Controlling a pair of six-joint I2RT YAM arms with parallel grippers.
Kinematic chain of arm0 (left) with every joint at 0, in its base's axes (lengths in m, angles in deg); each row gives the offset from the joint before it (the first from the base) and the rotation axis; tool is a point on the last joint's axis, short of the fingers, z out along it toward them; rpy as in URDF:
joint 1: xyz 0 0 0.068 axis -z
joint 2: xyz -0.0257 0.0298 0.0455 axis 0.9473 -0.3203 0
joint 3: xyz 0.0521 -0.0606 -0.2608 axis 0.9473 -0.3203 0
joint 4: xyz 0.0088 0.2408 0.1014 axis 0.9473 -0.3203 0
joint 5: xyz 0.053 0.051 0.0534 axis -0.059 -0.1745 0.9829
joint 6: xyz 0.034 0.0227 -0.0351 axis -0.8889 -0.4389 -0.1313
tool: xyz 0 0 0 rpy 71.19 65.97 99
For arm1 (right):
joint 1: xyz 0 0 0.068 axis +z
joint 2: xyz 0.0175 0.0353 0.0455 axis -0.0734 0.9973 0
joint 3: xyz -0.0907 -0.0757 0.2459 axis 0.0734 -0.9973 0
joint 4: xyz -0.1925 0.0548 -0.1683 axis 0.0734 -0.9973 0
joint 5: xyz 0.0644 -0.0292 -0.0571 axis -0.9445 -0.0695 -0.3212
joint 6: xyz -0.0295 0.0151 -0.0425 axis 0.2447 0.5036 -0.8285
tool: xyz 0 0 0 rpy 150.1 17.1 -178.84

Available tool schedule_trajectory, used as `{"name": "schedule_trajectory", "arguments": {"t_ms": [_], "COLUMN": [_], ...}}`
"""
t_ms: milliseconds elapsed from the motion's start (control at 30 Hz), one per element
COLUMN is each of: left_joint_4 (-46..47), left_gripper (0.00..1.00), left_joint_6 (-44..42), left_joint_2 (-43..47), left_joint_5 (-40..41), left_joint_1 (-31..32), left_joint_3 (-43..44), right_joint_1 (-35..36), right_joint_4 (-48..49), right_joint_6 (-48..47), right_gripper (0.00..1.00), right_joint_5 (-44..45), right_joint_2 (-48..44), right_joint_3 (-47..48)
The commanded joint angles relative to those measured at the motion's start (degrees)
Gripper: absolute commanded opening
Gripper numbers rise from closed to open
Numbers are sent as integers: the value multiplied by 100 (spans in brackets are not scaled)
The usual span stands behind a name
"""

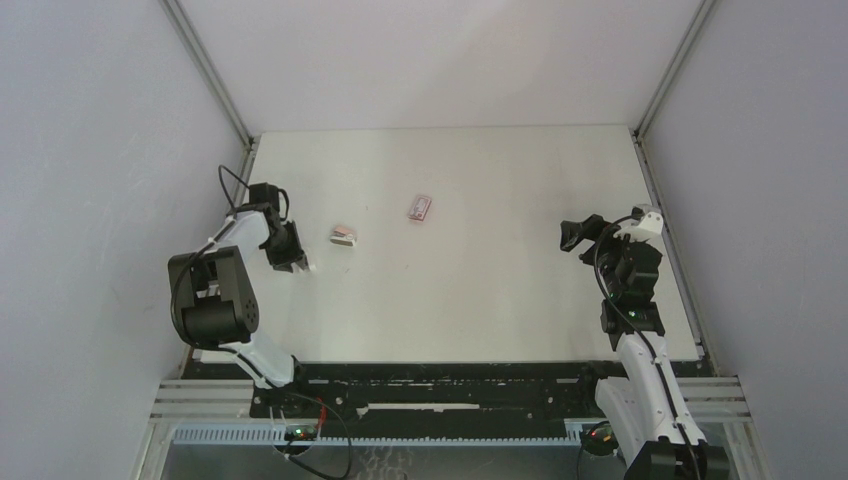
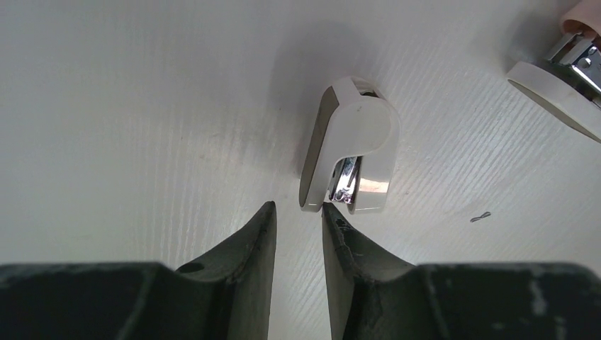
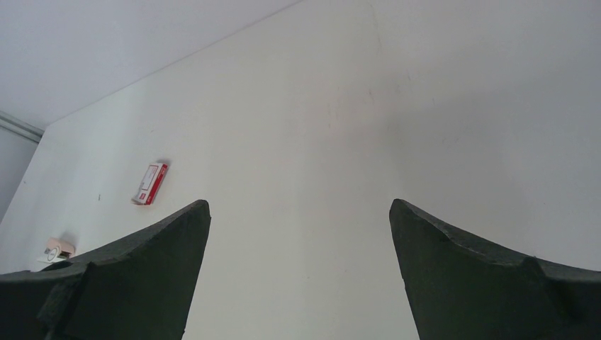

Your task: Load the staples into the stapler

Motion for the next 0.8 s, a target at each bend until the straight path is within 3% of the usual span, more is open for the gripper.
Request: {"name": "schedule_trajectory", "arguments": {"t_ms": [0, 500, 667, 733, 767], "left_joint_4": [67, 122, 200, 277, 329], "left_gripper": [34, 28, 10, 0, 0], "left_joint_6": [-113, -165, -160, -162, -163], "left_joint_2": [-80, -389, -280, 66, 268], "left_joint_5": [10, -147, -106, -10, 59], "left_joint_1": [29, 76, 104, 308, 468], "left_joint_3": [281, 270, 223, 145, 100], "right_joint_1": [44, 80, 93, 97, 96], "right_joint_4": [72, 62, 61, 86, 99], "right_joint_6": [-37, -32, -39, -50, -43], "right_gripper": [96, 96, 96, 96, 96], "right_joint_5": [49, 99, 147, 94, 48], "right_joint_2": [-48, -67, -54, -54, -49], "right_joint_3": [82, 78, 74, 77, 77]}}
